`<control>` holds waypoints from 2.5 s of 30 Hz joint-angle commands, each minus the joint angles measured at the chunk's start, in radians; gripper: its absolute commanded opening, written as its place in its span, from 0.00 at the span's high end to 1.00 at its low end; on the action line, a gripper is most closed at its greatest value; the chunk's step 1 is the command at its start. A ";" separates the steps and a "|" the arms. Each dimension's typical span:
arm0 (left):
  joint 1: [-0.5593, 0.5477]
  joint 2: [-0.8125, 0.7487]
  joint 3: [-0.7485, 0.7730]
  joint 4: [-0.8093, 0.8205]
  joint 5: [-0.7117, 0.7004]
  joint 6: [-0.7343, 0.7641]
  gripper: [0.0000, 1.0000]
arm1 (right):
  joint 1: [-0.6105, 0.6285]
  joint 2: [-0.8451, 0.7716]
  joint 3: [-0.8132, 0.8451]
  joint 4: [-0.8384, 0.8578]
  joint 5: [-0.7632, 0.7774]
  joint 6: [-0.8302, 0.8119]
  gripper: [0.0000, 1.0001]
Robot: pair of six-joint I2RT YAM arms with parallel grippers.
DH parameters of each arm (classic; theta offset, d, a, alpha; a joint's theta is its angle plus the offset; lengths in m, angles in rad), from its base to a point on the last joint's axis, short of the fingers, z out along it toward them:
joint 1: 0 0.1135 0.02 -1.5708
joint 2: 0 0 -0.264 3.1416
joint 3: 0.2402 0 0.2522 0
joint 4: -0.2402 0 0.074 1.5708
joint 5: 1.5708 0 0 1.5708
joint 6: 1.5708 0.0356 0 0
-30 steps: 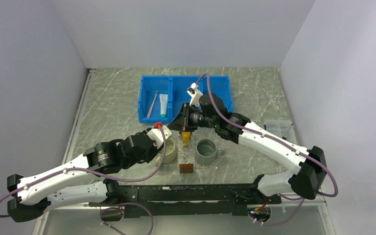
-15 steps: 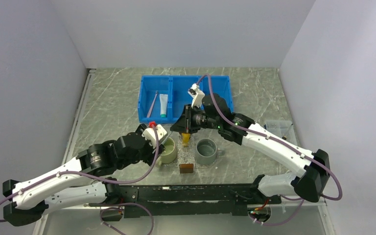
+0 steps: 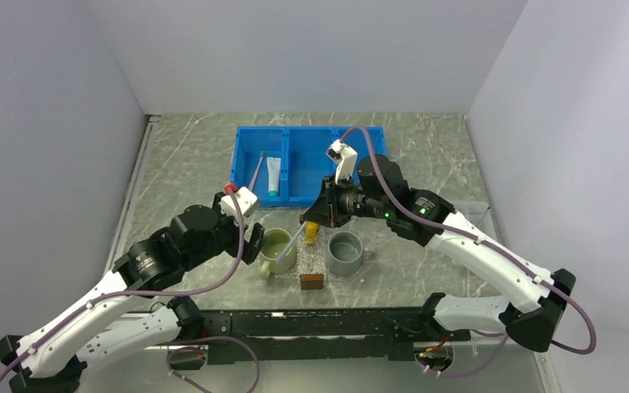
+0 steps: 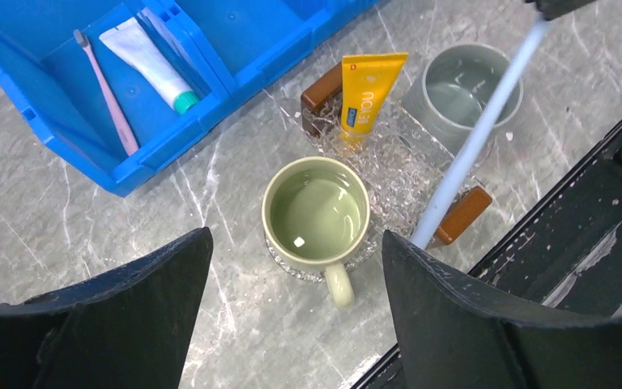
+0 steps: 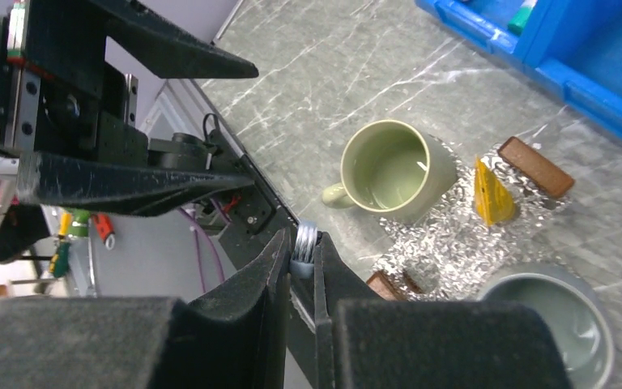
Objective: Prepare toiletry sets of a toothbrush and toothpaste on the tray
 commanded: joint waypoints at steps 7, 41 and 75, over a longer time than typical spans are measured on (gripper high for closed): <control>0.153 -0.036 -0.005 0.081 0.062 -0.072 0.14 | 0.041 -0.032 0.132 -0.211 0.221 -0.211 1.00; 0.309 -0.156 -0.046 0.095 -0.027 -0.118 0.05 | 0.200 0.140 0.109 -0.147 0.520 -0.240 1.00; 0.314 -0.176 -0.049 0.090 -0.030 -0.116 0.05 | 0.240 0.221 -0.006 -0.063 0.577 -0.197 1.00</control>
